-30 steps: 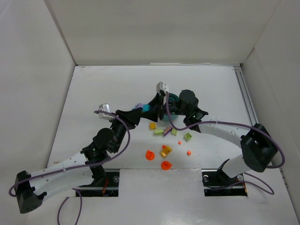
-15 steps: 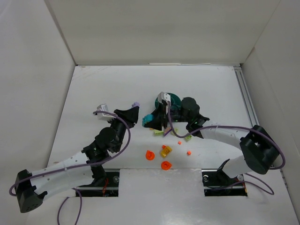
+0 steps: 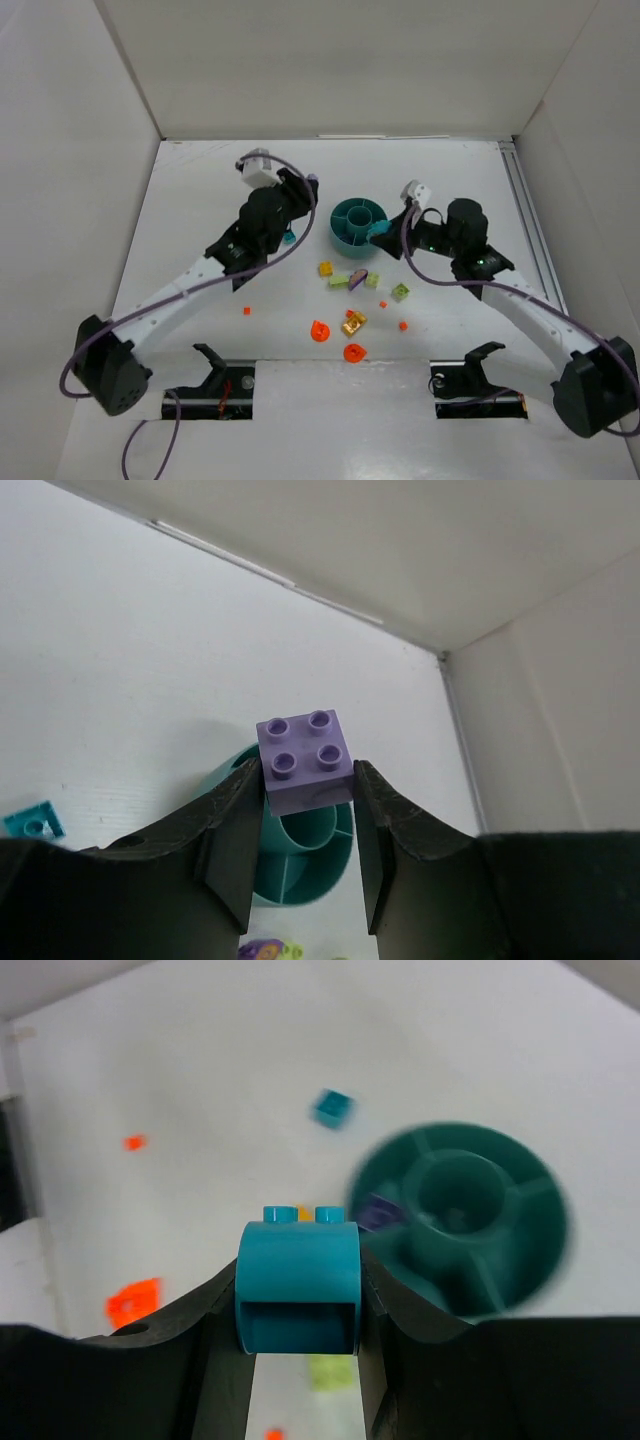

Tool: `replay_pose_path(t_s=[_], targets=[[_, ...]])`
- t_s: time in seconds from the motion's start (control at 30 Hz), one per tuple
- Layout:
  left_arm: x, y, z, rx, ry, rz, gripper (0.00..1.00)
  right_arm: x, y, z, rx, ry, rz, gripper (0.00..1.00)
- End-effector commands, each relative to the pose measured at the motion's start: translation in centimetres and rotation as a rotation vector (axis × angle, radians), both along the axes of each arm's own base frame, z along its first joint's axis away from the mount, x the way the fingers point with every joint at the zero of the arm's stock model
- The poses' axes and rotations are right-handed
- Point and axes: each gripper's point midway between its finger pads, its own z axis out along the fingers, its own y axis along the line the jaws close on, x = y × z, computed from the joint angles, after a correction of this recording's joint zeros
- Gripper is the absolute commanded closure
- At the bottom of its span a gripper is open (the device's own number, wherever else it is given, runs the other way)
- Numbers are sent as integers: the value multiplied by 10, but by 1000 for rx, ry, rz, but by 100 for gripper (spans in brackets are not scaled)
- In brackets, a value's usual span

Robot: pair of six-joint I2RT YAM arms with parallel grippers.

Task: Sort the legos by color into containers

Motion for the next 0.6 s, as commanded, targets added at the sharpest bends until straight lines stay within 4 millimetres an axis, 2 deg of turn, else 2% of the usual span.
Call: replay_pose_path(t_s=[0.0, 0.03, 0.1, 0.13, 0.27, 0.3, 0.37, 0.4, 0.5, 0.53, 0.57], targets=[[8, -39, -22, 118, 122, -289, 100, 27, -60, 0, -138, -26, -267, 100], [15, -51, -41, 160, 165, -323, 100, 32, -80, -3, -176, -5, -337, 100], [16, -70, -37, 178, 168, -414, 100, 38, -107, 5, -232, -56, -439, 100], [19, -75, -58, 211, 220, -435, 100, 41, -122, 7, -256, -60, -489, 100], [22, -82, -72, 238, 271, -462, 100, 42, -159, 20, -335, -74, -598, 100], [19, -85, -78, 248, 288, -472, 100, 43, -163, 20, -342, -78, -607, 100], [19, -85, -78, 248, 288, -472, 100, 43, -170, 18, -350, -70, -615, 100], [18, -85, -88, 257, 308, -472, 100, 42, -169, 18, -345, -70, -604, 100], [18, -88, -98, 272, 327, -473, 100, 44, -169, 15, -340, -63, -582, 100], [17, -93, -93, 261, 320, -479, 100, 46, -171, 11, -348, -55, -579, 100], [16, -93, -102, 273, 345, -479, 100, 44, -167, 12, -339, -55, -558, 100]])
